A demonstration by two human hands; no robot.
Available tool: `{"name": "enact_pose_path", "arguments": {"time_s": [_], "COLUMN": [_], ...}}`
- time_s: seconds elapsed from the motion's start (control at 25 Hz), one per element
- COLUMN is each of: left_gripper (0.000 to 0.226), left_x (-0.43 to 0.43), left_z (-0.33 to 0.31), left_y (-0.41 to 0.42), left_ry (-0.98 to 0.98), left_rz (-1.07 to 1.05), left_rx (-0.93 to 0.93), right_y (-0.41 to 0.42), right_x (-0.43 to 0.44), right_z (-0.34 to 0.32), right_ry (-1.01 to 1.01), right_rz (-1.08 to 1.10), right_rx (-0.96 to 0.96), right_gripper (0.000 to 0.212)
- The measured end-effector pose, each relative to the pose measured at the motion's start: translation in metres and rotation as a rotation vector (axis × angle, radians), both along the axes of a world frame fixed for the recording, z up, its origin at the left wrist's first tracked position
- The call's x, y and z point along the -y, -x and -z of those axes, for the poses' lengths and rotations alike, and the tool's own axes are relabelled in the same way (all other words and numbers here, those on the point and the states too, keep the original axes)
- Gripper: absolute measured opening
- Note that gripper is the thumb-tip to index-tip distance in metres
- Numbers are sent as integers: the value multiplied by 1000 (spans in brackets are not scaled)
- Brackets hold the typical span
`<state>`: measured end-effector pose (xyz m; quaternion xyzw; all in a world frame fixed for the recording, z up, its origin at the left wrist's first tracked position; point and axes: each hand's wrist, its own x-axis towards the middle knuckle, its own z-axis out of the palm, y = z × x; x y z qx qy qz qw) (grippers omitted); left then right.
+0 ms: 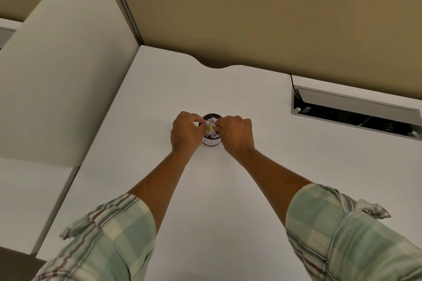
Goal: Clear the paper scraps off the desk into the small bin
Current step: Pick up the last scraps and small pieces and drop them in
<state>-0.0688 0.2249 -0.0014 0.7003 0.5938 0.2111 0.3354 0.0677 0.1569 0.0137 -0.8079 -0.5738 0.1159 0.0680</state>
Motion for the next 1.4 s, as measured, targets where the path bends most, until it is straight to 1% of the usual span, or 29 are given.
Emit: {"name": "enact_pose_path", "arguments": {"time_s": [0.12, 0.16, 0.2, 0.24, 0.32, 0.4, 0.52, 0.6, 0.72, 0.76, 0.8, 0.88, 0.96, 1.08, 1.16, 1.24, 1.4], "left_gripper": [19, 24, 28, 31, 29, 27, 34, 37, 26, 22, 20, 19, 19, 18, 15, 12, 10], "left_x": [-9, -14, -19, -24, -33, -39, -39, -37, -38, -38, -37, -32, -27, -16, -6, 7, 23], "left_z": [1, 3, 6, 9, 19, 29, 38, 39, 39, 39, 40, 35, 21, -7, -18, -22, -21], "left_y": [11, 16, 21, 26, 37, 42, 38, 30, 21, 20, 20, 22, 26, 26, 23, 18, 5], "left_ry": [69, 89, 90, 80, 54, 54, 63, 60, 21, 20, 32, 45, -15, -202, -276, -288, -213], "left_rz": [-120, -170, -201, -208, -150, -44, 127, 209, 232, 209, 165, 29, -44, 61, 144, 217, 289], "left_rx": [222, 253, 241, 192, 58, -44, -152, -255, -420, -429, -392, -241, -82, 35, 125, 120, -88], "right_y": [-3, -5, -8, -11, -19, -26, -33, -36, -37, -37, -38, -39, -38, -37, -35, -33, -34], "right_x": [7, 11, 16, 22, 34, 46, 62, 72, 85, 88, 92, 96, 101, 109, 115, 120, 130], "right_z": [3, 3, 4, 6, 11, 16, 24, 30, 36, 38, 39, 40, 41, 40, 39, 38, 30], "right_ry": [-97, -156, -219, -274, -320, -301, -252, -225, -197, -191, -188, -180, -163, -139, -119, -106, -91], "right_rz": [126, 181, 230, 270, 326, 359, 388, 396, 386, 386, 387, 391, 395, 413, 419, 417, 419], "right_rx": [-180, -251, -313, -365, -437, -456, -444, -440, -432, -432, -435, -445, -459, -478, -480, -485, -494], "right_gripper": [24, 22, 20, 17, 18, 19, 19, 18, 16, 15, 15, 15, 15, 16, 17, 18, 18]}}
